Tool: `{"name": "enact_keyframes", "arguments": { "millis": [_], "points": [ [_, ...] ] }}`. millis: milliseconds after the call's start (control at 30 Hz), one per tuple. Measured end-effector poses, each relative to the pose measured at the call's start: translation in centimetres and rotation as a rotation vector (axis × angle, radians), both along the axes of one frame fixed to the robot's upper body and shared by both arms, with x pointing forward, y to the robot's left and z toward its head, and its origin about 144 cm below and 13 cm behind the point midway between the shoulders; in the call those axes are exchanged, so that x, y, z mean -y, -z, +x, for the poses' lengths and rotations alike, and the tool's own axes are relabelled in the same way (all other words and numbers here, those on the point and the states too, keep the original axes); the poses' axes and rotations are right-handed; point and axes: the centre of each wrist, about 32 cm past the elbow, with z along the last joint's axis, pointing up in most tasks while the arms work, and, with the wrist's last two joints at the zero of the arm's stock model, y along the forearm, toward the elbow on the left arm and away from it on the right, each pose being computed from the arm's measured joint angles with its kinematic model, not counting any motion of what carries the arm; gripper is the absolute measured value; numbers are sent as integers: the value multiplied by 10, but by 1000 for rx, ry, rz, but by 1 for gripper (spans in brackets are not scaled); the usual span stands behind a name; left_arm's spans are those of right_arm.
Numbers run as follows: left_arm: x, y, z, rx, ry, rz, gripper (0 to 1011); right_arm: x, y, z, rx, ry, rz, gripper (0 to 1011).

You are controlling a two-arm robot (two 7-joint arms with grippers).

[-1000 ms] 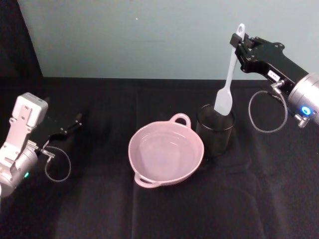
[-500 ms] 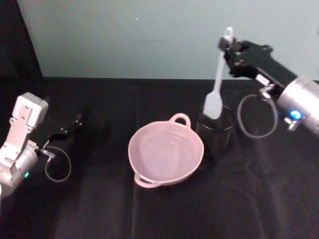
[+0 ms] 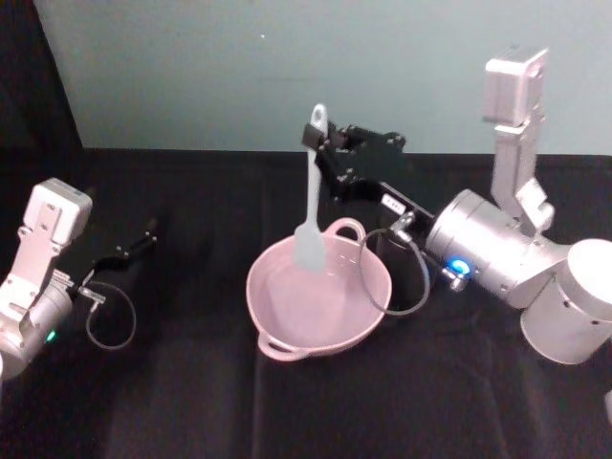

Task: Use the one hand to pick up the spoon and stir the clear water in the bowl.

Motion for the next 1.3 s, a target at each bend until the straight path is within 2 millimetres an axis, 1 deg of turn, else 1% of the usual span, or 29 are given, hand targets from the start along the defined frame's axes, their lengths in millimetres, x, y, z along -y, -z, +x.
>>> {"name": "enact_keyframes", "arguments": {
  "millis": [133, 367, 633, 767, 967, 1067, 1167, 1300],
  "points": [
    [0, 0, 0, 0, 0, 0, 1011, -6, 19, 0, -20, -10, -14, 113],
    [0, 0, 0, 0, 0, 0, 1011, -8, 42, -6, -48, -10, -28, 113],
    [0, 0, 0, 0, 0, 0, 1011, -15, 53, -4, -66, -8, -2, 113],
    [0, 0, 0, 0, 0, 0, 1011, -19, 58, 4, -77, -7, 11, 113],
    [0, 0, 0, 0, 0, 0, 1011, -24, 67, 26, -73, 20, 50, 113],
    [0, 0, 0, 0, 0, 0, 1011, -20, 71, 39, -71, 55, 64, 113],
    [0, 0, 0, 0, 0, 0, 1011, -16, 72, 45, -68, 83, 68, 113],
    [0, 0, 0, 0, 0, 0, 1011, -5, 72, 50, -58, 139, 61, 113]
  ]
}}
